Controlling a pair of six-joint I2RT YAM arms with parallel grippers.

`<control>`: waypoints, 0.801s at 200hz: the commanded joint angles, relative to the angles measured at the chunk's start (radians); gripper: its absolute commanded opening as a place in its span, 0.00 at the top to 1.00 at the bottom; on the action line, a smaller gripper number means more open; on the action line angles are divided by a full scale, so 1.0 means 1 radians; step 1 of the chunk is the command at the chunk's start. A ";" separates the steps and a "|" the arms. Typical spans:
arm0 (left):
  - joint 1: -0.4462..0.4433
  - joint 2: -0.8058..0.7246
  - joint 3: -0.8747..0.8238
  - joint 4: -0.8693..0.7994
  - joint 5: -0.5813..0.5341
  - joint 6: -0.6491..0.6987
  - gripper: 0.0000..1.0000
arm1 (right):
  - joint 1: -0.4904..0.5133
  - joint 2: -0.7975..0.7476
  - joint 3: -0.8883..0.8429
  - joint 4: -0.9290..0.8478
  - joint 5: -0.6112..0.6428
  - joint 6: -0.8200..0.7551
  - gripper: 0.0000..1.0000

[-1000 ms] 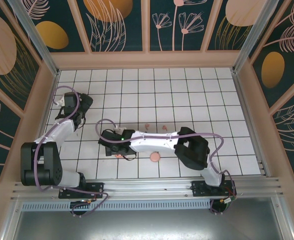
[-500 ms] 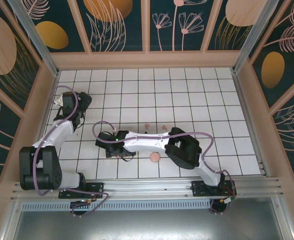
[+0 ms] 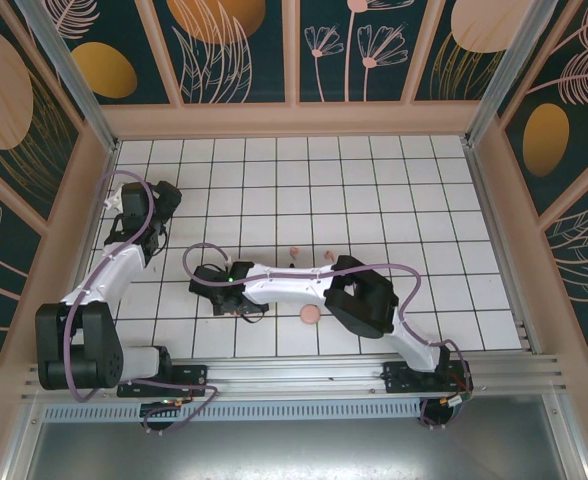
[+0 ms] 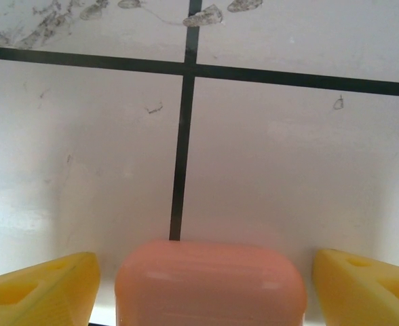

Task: Insert wireless bluetooth earbuds into charging case

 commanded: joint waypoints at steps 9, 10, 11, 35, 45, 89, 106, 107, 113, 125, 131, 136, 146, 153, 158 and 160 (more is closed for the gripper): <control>0.008 -0.023 -0.021 0.017 -0.015 0.020 0.01 | 0.007 0.042 0.021 -0.039 0.004 0.031 0.21; 0.008 -0.023 -0.021 0.017 -0.015 0.020 0.01 | 0.007 0.042 0.021 -0.040 0.004 0.031 0.21; 0.008 -0.023 -0.021 0.017 -0.015 0.019 0.01 | 0.008 0.042 0.021 -0.041 0.004 0.031 0.21; 0.008 -0.021 -0.021 0.019 -0.013 0.016 0.01 | 0.015 0.043 0.025 -0.056 0.012 0.041 0.22; 0.008 -0.022 -0.021 0.020 -0.013 0.014 0.01 | 0.016 0.043 0.026 -0.065 0.017 0.044 0.23; 0.008 -0.023 -0.022 0.020 -0.009 0.008 0.01 | 0.022 0.046 0.038 -0.078 0.025 0.052 0.27; 0.008 -0.025 -0.029 0.020 -0.011 0.008 0.01 | 0.026 0.051 0.040 -0.075 0.024 0.054 0.30; 0.008 -0.025 -0.029 0.020 -0.011 0.008 0.01 | 0.026 0.051 0.040 -0.075 0.024 0.055 0.30; 0.008 -0.024 -0.030 0.022 -0.013 0.007 0.01 | 0.027 0.051 0.040 -0.075 0.024 0.056 0.31; 0.008 -0.020 -0.031 0.022 -0.013 0.006 0.01 | 0.029 0.051 0.043 -0.077 0.027 0.057 0.33; 0.008 -0.018 -0.030 0.022 -0.012 0.005 0.01 | 0.030 0.050 0.045 -0.078 0.029 0.056 0.34; 0.008 -0.018 -0.031 0.022 -0.010 0.006 0.01 | 0.032 0.050 0.047 -0.079 0.032 0.055 0.35; 0.008 -0.015 -0.030 0.020 -0.010 0.004 0.01 | 0.031 0.049 0.052 -0.086 0.036 0.055 0.36; 0.008 -0.016 -0.032 0.020 -0.010 0.004 0.01 | 0.033 0.049 0.054 -0.087 0.038 0.054 0.36; 0.008 -0.018 -0.032 0.021 -0.010 0.003 0.01 | 0.034 0.049 0.056 -0.089 0.040 0.054 0.37; 0.008 -0.018 -0.033 0.022 -0.010 0.003 0.01 | 0.034 0.049 0.057 -0.089 0.041 0.053 0.37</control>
